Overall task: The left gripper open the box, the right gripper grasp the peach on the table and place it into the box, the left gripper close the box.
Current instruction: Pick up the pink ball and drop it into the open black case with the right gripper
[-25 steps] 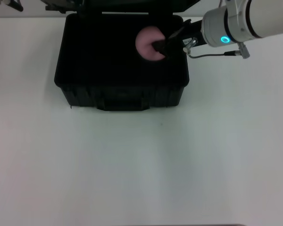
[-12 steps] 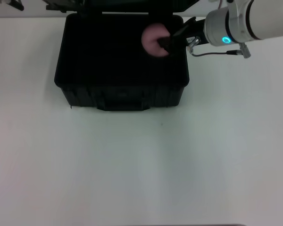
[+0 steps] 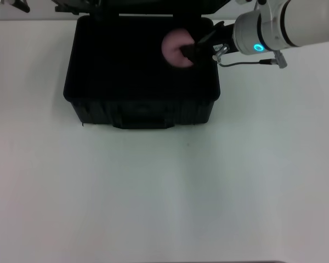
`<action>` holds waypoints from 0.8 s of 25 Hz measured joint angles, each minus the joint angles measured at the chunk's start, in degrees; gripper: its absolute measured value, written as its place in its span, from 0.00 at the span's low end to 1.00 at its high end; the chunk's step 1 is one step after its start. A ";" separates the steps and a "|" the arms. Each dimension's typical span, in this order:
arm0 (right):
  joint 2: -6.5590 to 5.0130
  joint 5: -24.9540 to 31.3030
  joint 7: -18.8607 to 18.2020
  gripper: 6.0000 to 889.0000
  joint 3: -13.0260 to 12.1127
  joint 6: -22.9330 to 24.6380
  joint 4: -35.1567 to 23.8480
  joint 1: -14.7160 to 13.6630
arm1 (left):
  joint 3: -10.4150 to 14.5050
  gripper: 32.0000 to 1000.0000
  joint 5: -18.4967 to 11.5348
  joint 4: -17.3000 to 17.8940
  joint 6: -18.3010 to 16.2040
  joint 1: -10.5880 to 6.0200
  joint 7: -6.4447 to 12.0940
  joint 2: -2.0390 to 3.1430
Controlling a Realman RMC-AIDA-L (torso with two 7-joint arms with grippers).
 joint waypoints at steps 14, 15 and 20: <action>0.00 0.05 0.00 0.17 0.02 -1.16 -0.74 0.04 | 0.00 0.37 -0.04 0.00 0.01 0.25 0.00 0.04; 0.00 0.06 0.00 0.18 0.02 -1.17 -0.78 0.04 | 0.00 0.37 -0.05 -0.01 0.01 0.26 0.00 0.04; 0.00 0.07 0.14 0.35 0.02 -1.87 -1.27 0.04 | 0.00 0.37 -0.10 -0.01 0.01 0.39 0.00 0.16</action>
